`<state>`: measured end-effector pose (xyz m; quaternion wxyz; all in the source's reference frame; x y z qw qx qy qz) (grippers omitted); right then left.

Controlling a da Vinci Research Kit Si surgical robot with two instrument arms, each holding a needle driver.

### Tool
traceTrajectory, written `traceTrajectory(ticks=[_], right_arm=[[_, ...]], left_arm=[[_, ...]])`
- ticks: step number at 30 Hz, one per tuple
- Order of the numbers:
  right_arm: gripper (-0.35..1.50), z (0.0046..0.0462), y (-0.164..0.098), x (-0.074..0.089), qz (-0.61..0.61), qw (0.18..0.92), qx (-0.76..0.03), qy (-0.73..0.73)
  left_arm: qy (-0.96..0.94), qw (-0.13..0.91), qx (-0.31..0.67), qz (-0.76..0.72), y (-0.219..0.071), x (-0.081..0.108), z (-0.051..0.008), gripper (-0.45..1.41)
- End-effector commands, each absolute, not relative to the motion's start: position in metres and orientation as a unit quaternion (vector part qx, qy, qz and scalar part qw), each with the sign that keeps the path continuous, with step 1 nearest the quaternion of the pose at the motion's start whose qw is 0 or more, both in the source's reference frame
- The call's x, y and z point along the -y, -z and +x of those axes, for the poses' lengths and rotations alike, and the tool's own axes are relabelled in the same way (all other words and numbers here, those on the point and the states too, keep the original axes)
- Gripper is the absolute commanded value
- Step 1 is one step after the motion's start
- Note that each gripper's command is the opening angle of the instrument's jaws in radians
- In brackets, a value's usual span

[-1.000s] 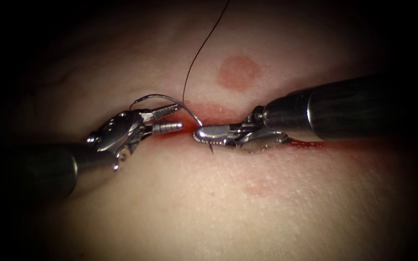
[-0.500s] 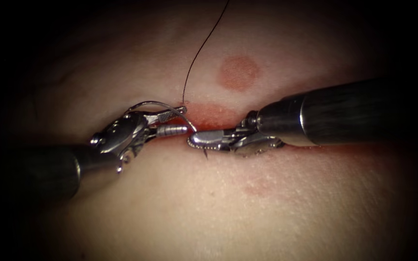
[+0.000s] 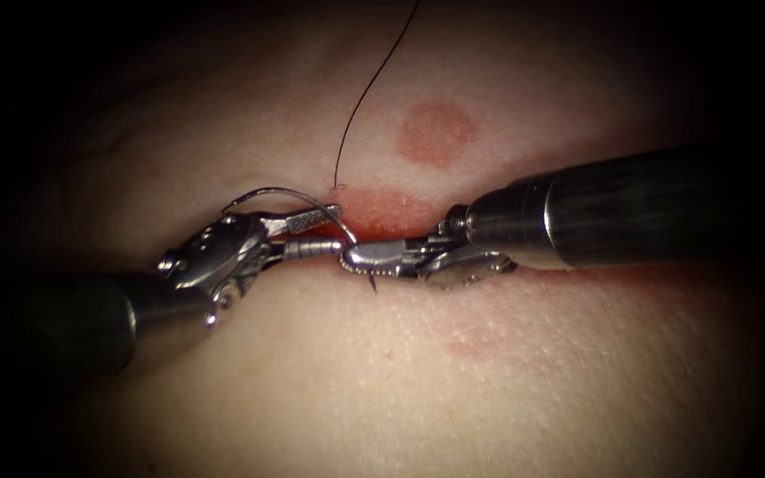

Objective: Wound Closure
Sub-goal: Pass the needle to the left gripper to reposition.

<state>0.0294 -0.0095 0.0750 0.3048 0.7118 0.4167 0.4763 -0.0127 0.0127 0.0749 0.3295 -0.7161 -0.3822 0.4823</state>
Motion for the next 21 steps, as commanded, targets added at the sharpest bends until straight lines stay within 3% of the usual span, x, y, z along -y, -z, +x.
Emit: traceTrajectory(ticks=[1, 16, 18, 21], right_arm=[[-0.35, 0.03, -0.0756, 0.01, 0.712, 0.305, -0.417, -0.476], [-0.35, 0.0304, -0.0759, 0.01, 0.714, 0.31, -0.416, -0.471], [-0.35, 0.0304, -0.076, 0.01, 0.714, 0.31, -0.416, -0.471], [-0.35, 0.0304, -0.0758, 0.0099, 0.714, 0.309, -0.415, -0.471]], left_arm=[[-0.482, 0.331, 0.382, -0.716, -0.0757, -0.0125, -0.0134, 0.34], [-0.46, 0.362, 0.368, -0.723, -0.0753, -0.0131, -0.0136, 0.34], [-0.46, 0.361, 0.368, -0.723, -0.0751, -0.0131, -0.0136, 0.31], [-0.46, 0.36, 0.368, -0.723, -0.0749, -0.0128, -0.0136, 0.11]])
